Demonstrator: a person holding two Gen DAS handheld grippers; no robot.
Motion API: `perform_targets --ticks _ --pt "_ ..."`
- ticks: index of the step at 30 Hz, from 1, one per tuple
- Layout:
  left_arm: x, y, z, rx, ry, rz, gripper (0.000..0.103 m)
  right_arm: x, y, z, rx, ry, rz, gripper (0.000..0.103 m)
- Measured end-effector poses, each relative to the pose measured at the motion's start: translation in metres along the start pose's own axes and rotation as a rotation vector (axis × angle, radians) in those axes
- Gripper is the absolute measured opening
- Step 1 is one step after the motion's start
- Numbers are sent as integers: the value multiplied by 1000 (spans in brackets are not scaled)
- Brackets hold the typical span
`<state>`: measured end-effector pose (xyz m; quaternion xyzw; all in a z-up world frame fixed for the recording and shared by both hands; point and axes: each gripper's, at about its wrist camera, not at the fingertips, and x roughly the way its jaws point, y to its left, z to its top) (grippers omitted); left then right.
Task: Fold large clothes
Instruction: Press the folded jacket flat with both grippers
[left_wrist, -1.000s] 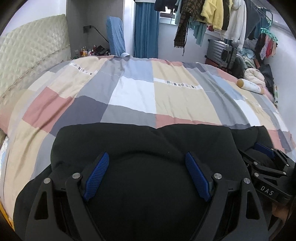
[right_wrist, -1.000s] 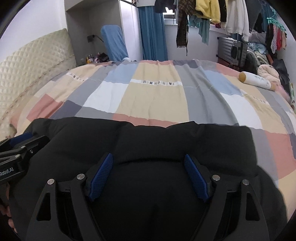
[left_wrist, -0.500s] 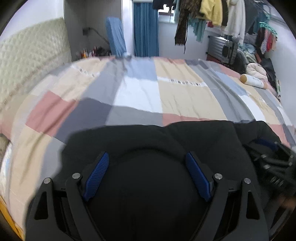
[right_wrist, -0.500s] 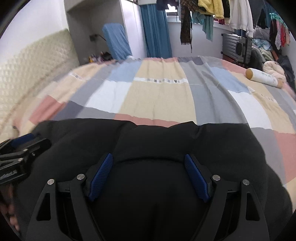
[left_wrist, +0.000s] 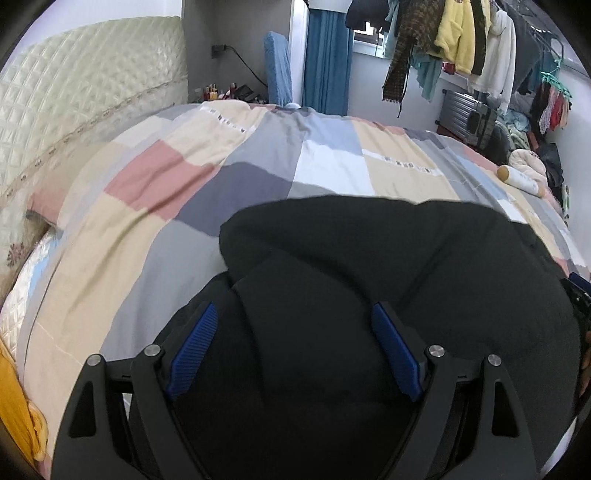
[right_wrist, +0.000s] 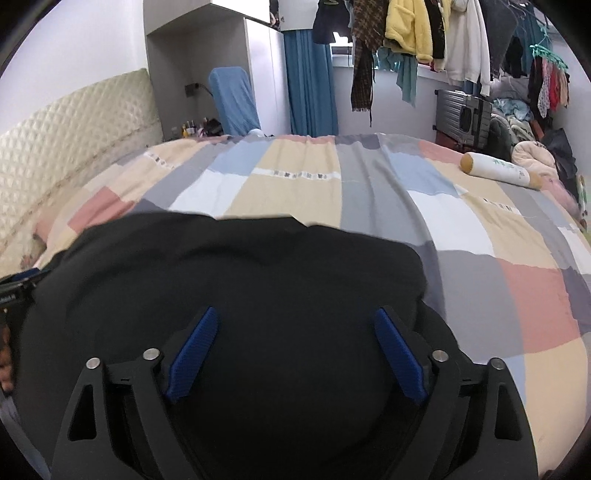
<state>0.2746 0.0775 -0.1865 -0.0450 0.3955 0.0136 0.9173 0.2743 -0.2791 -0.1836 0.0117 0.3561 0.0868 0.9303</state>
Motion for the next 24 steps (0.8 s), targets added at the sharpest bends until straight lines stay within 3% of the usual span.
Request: perform_targets --ticks 12,19,24 --pt "8 1 -5 -19 9 -20 87 21 -16 -14 80 36 46 97" --pt "-20 2 3 -37 3 -39 95 -18 -11 -6 101 -5 21 97" --pt "-72 -14 11 -10 -60 -51 101 -73 -2 11 115 -76 43 100"
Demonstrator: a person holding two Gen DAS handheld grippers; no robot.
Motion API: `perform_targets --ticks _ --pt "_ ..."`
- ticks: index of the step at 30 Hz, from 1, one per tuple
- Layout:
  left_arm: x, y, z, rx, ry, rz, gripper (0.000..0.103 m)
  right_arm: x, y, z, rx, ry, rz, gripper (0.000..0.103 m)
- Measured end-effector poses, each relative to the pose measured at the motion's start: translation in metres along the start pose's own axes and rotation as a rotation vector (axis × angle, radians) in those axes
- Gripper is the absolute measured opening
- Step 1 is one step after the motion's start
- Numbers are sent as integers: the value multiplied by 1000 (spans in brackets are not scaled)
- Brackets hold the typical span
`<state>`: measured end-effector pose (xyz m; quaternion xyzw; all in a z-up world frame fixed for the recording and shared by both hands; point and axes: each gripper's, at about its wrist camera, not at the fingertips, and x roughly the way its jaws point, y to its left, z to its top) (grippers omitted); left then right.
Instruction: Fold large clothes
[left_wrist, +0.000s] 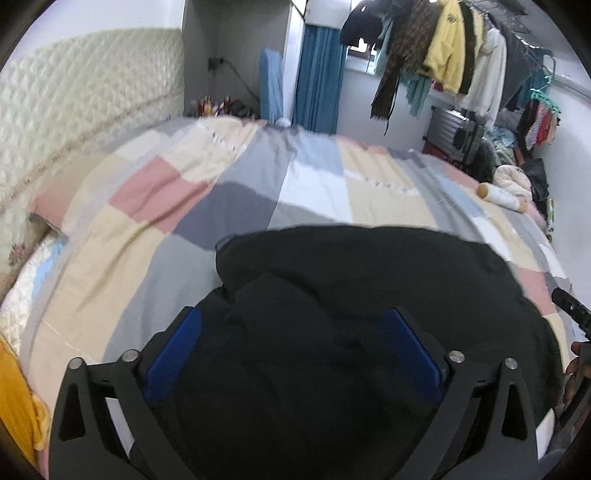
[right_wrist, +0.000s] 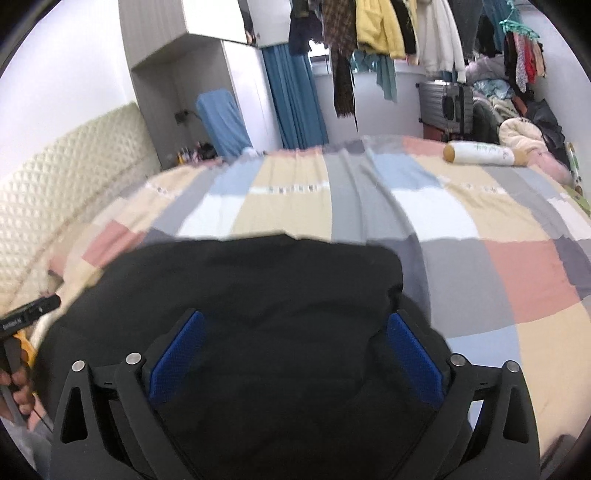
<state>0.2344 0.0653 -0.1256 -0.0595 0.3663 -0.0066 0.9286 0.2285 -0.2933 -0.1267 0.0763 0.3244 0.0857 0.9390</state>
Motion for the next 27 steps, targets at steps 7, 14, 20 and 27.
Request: perform_targets --ticks 7,14,20,27 --pt "-87 -28 16 48 -96 -32 102 -85 26 41 -17 -125 80 103" --pt "-176 -51 22 89 -196 -53 103 -182 62 57 -80 -242 86 103" --pt "-237 -63 13 99 -257 -75 103 -247 84 46 -112 -325 92 103" --pt "-294 -71 -5 113 -319 -108 103 -301 105 21 -161 -393 106 103"
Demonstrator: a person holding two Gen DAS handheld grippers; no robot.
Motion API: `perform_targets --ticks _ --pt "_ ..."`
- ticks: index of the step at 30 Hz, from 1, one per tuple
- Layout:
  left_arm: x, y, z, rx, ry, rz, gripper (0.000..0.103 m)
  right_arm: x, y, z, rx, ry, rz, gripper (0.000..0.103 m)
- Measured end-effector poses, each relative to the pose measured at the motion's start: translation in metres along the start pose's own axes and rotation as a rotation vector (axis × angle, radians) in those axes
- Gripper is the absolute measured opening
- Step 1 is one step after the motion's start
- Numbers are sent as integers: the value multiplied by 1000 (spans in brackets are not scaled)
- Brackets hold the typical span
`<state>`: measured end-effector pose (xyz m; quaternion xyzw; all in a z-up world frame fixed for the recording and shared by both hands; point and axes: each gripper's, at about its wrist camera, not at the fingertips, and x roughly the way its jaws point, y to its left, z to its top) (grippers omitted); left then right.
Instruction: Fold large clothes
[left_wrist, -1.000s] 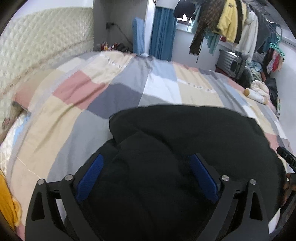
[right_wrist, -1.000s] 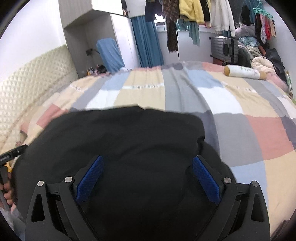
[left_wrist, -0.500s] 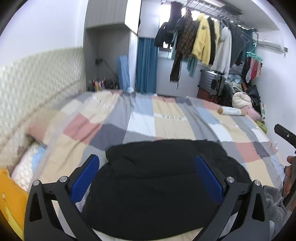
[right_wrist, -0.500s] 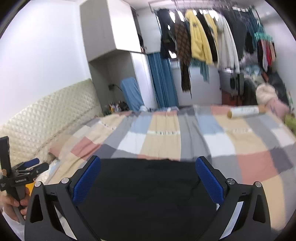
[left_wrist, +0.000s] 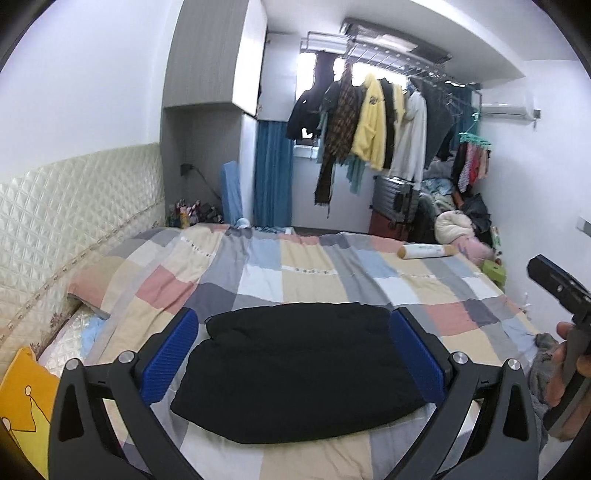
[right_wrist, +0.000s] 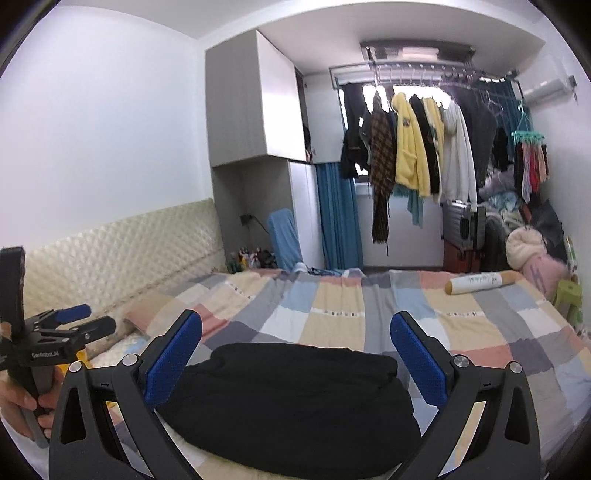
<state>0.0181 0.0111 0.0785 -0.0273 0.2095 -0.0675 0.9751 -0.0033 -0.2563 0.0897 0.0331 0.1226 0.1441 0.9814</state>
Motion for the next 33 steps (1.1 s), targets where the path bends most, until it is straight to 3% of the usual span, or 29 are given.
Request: perform_targets --ticks 7,16,21,33 --pt "-43 -11 -12 0 -61 -1 103 -39 20 -12 -10 -46 37 103" --pt "-69 -20 -37 1 -59 -9 103 -59 39 -48 5 -32 61 103" --pt "-64 -18 -53 -37 -44 -12 103 -61 41 -66 38 0 43 103" --pt "-37 -17 -102 -57 77 23 103 -55 36 -119 70 88 -25 103"
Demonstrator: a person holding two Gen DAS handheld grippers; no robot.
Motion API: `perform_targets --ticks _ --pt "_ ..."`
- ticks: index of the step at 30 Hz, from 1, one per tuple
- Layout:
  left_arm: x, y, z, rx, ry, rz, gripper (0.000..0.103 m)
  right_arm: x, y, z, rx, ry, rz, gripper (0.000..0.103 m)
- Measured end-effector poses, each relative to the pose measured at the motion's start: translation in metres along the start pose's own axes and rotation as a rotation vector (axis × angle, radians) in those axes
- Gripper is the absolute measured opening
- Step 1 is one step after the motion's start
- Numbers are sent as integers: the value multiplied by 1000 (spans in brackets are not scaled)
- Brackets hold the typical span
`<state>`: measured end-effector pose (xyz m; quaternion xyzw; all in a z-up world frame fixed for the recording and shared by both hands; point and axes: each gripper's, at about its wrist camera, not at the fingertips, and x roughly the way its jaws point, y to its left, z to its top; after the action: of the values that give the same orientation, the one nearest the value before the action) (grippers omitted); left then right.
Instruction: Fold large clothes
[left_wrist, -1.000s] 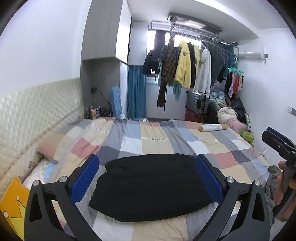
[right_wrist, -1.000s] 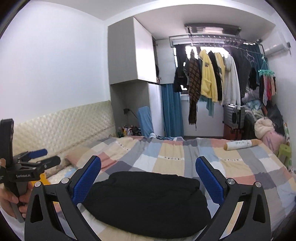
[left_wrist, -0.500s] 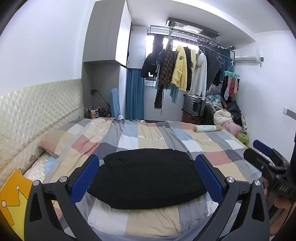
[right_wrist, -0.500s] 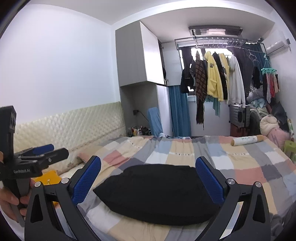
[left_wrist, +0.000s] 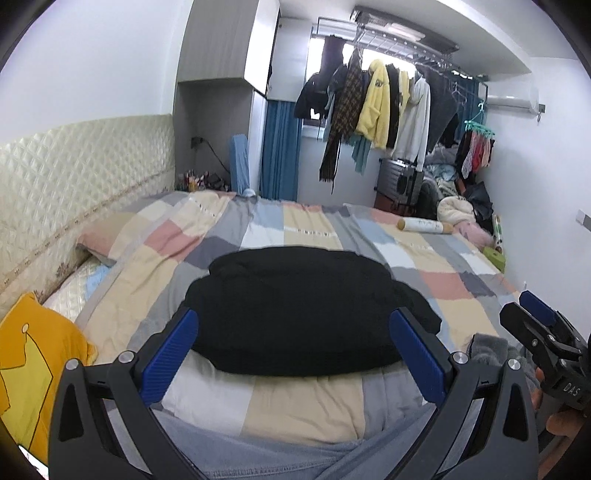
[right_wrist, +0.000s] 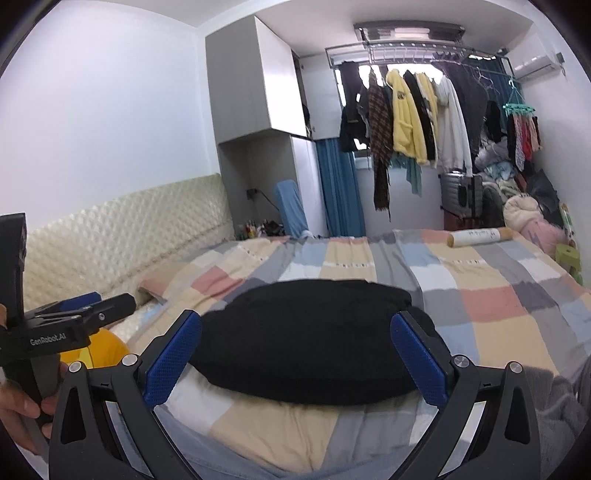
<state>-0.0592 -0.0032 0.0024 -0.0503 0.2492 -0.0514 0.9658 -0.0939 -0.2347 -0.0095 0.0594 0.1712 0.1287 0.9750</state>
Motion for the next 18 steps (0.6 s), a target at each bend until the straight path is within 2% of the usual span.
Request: perform_targets --ticks 9,18 --pt "8 8 -12 -38 26 4 103 17 -9 -21 25 74 -34 103" --pt "19 14 -18 -50 58 20 103 23 -14 -27 21 97 -52 103"
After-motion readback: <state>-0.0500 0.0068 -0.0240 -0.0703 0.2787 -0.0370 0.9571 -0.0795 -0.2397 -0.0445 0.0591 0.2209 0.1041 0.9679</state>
